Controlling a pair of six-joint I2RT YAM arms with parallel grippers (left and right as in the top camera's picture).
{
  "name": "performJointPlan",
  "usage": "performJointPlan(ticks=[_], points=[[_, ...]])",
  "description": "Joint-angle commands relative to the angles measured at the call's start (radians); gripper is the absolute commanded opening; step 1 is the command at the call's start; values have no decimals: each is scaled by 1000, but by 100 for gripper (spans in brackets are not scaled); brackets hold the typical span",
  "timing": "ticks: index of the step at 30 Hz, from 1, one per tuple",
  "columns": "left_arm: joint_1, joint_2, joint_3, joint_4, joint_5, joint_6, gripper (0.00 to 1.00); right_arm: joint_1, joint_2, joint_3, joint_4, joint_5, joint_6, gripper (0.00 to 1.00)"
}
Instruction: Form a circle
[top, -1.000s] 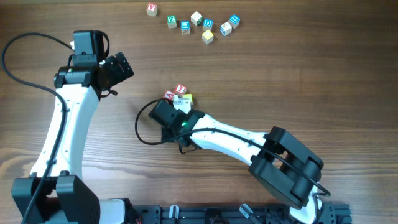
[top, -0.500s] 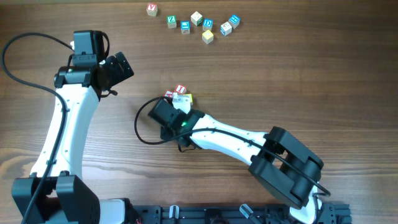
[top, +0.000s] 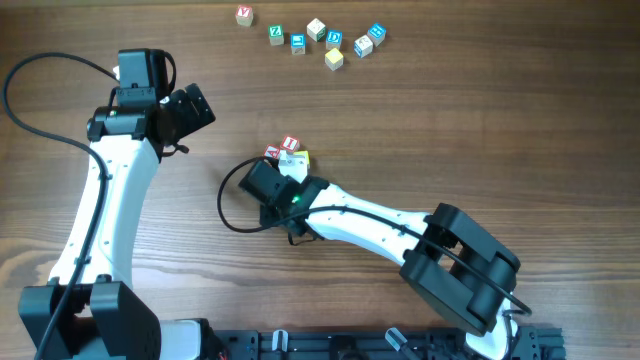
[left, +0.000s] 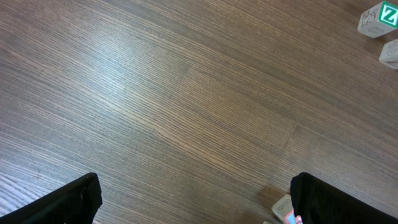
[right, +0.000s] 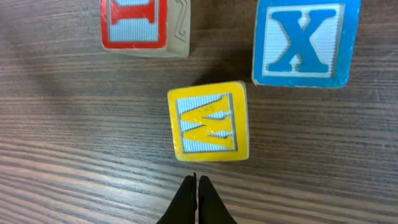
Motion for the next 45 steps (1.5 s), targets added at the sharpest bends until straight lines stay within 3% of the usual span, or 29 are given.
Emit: performJointPlan(ticks=[1,26,31,36,38,45], points=[[3,-11,10,0,-13,-10,100,0,20,-3,-2,-10,4,4],[3,-11,10,0,-13,-10,100,0,20,-3,60,20,-27,4],[3,-11,10,0,-13,-10,100,0,-2,2,103,-52,-105,5],[3,-11,10,0,-13,-10,100,0,-74,6,93,-14,-143,22],[3,-11,10,0,-13,-10,100,0,-98,6,66,50,-157,36],[3,-11,10,0,-13,-10,100,-1,-100,5,-44,161,-154,47]])
